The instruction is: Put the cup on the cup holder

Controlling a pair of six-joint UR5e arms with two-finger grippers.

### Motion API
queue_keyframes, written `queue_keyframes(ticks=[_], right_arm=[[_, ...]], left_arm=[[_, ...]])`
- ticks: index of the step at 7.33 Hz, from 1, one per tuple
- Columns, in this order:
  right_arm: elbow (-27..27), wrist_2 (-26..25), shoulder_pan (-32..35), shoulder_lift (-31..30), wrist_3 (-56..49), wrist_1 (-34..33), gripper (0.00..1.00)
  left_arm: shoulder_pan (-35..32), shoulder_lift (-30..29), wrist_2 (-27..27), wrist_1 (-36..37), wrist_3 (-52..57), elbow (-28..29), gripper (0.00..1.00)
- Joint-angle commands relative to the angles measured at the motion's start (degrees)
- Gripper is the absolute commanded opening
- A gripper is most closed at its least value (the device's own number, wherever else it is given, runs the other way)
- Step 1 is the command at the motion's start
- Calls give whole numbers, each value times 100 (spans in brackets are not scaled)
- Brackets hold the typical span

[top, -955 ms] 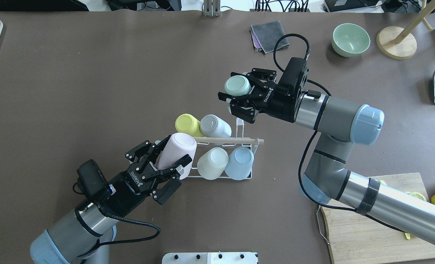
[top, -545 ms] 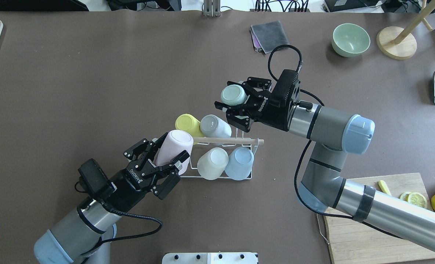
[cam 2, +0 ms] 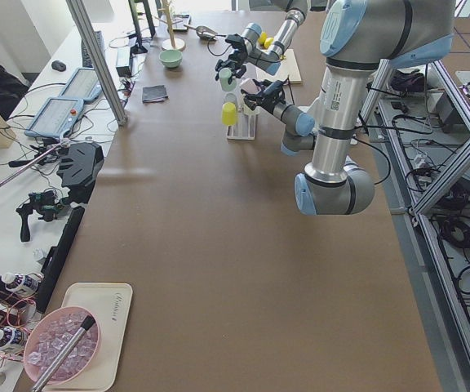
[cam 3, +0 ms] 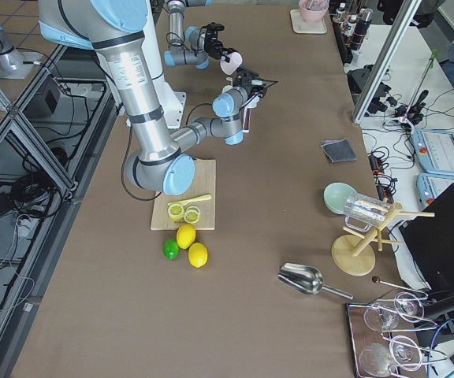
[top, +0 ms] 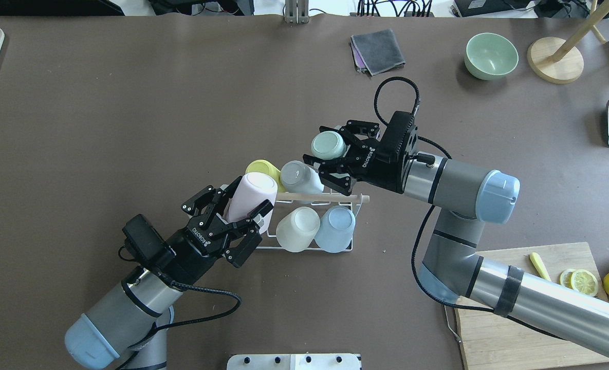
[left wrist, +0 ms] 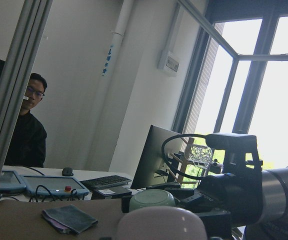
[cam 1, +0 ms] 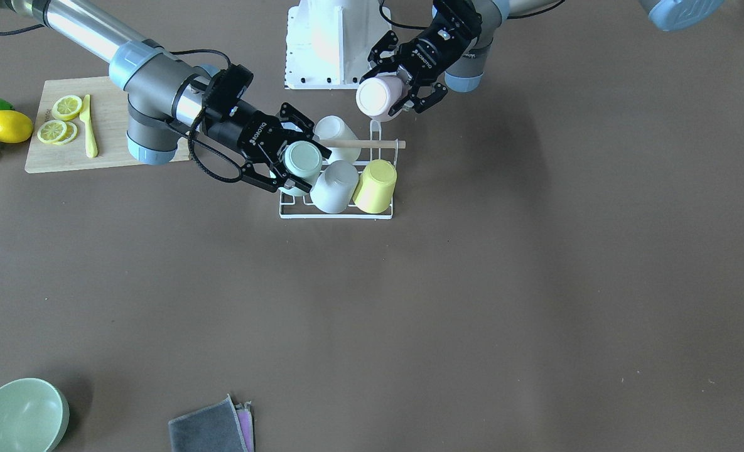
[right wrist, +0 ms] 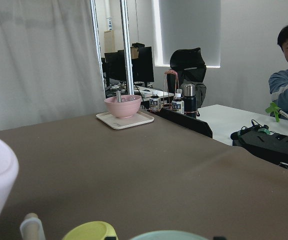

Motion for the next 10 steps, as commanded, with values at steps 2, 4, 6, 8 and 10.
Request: queue_keyframes(ticks=[2, 4, 6, 8, 10], right_arm=[[-87, 0, -37, -15, -43, 120, 0], [-78, 0, -63, -32, -43, 120, 0], [-70, -9, -90, -24, -34, 120, 0], [-61, -35, -125, -6, -25, 120, 85], [-35, -44, -108, 3, -25, 120, 100]], left_arm=[[-64, -240, 13, 20, 0, 479, 0], [-90, -232, 13, 11, 0, 490, 0], [-73, -223, 13, 3, 0, 533, 0], [-55, -214, 13, 3, 0, 630, 0], [-38, -205, 13, -6, 0, 682, 16]])
